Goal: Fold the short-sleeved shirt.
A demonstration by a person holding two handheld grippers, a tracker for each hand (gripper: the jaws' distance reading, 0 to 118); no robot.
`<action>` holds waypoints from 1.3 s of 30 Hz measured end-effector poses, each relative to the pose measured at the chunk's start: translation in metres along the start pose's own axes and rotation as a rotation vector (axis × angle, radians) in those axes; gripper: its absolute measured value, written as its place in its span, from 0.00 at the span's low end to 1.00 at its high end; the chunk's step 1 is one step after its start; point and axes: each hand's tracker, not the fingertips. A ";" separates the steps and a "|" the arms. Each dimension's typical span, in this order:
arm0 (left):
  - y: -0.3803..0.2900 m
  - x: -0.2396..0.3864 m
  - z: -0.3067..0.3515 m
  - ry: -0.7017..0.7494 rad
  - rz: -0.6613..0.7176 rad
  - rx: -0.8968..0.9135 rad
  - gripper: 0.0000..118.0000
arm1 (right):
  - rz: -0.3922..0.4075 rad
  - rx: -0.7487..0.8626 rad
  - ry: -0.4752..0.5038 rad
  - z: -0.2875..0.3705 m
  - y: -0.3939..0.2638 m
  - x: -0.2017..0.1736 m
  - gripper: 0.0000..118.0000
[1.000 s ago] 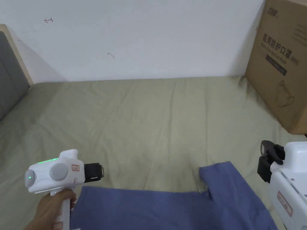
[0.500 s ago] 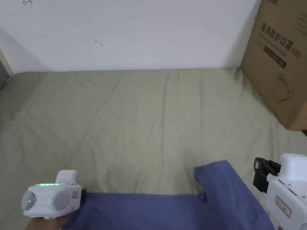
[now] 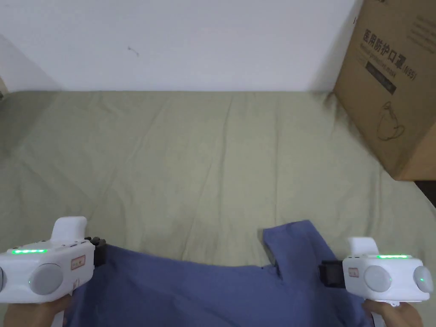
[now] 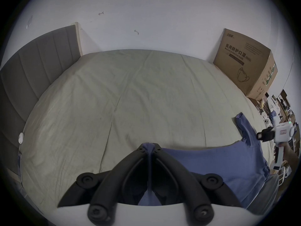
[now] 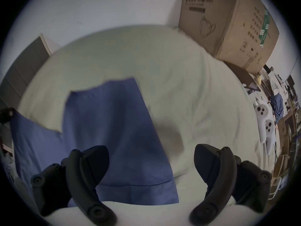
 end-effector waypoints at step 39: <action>0.230 -0.025 0.249 0.057 0.064 0.560 0.02 | 0.014 0.925 0.225 0.370 0.197 -0.026 0.00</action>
